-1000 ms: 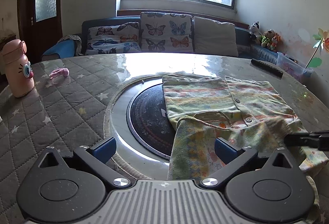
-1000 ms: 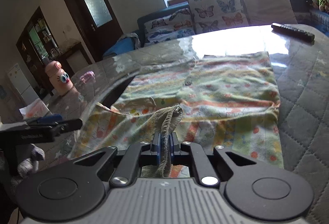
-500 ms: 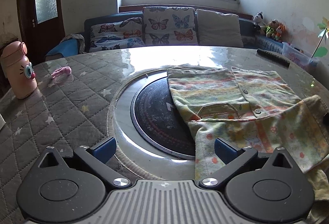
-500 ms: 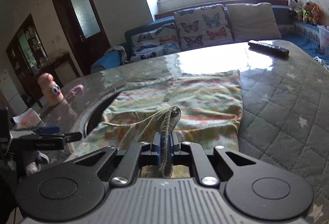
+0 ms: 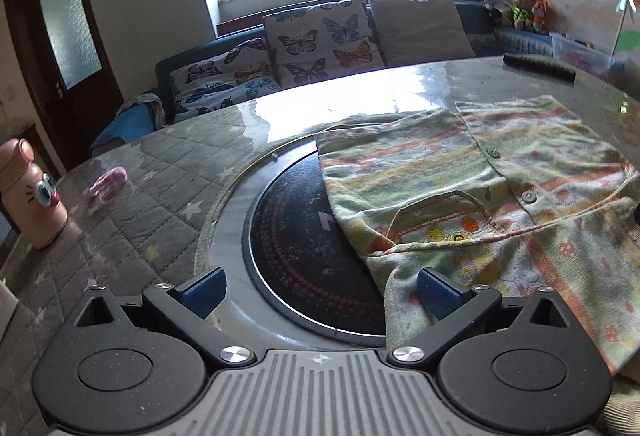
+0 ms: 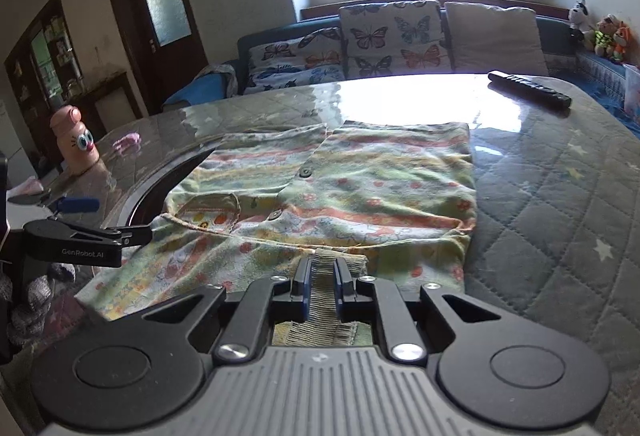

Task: Fold clothes
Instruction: 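Grasp the corduroy hem with the right gripper and straighten it flat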

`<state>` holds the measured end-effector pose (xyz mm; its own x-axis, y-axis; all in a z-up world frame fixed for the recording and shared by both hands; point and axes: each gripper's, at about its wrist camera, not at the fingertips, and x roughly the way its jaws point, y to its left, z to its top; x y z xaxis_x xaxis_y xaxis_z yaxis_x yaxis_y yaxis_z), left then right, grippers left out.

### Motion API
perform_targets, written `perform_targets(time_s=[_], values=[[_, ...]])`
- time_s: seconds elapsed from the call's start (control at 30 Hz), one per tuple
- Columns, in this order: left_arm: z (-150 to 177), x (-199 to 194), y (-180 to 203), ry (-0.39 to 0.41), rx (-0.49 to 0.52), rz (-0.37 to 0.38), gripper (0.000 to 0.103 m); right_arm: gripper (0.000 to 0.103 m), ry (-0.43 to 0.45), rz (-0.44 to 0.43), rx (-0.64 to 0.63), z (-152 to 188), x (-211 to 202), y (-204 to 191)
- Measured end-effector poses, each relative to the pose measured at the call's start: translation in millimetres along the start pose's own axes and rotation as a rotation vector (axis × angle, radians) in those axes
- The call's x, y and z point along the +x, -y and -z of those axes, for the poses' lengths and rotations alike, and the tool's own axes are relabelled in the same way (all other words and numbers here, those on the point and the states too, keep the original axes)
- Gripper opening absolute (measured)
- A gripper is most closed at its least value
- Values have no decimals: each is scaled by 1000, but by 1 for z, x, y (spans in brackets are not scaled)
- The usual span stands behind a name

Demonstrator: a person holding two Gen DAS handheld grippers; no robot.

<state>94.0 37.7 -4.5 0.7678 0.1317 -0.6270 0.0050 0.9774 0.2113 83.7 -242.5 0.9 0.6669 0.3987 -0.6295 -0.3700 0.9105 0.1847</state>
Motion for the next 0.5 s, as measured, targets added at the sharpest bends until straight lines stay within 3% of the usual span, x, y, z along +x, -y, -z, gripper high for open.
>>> perform_targets(time_s=[0.13,0.4,0.5], values=[[0,9,3,-1,18,-8,103,13,-10,32,-32,3,8,-2],[0,11,3,10,24,-11,103,27,42,62,-23,3,-1,-1],[0,11,4,16,25,-22,103,27,5,56,0,4,7,5]])
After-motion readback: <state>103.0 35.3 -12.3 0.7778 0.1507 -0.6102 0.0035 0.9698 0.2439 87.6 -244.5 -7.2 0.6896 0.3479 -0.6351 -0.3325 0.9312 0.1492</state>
